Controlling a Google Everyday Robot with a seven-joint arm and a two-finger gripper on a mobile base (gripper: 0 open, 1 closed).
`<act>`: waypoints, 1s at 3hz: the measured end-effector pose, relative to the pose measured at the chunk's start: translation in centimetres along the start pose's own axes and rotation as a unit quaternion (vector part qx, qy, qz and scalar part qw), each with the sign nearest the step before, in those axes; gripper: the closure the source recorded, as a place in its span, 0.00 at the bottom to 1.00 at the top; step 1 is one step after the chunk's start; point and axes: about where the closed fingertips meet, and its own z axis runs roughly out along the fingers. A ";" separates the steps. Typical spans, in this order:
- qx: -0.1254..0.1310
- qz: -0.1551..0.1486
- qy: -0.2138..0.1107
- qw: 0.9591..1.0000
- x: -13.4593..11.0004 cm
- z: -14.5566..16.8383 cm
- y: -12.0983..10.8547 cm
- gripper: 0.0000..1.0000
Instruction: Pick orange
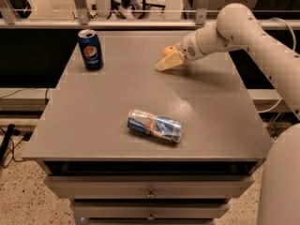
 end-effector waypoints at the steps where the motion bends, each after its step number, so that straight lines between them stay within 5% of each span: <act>1: -0.004 0.001 -0.009 1.000 -0.6 -0.3 0.2 0.57; 2: -0.012 0.004 -0.021 1.000 -1.1 -0.8 0.4 0.80; 3: -0.067 -0.002 -0.069 0.995 -2.6 -1.2 2.0 1.00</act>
Offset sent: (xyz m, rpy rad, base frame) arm -0.0074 -0.0032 0.0270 0.0773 -0.0182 0.0212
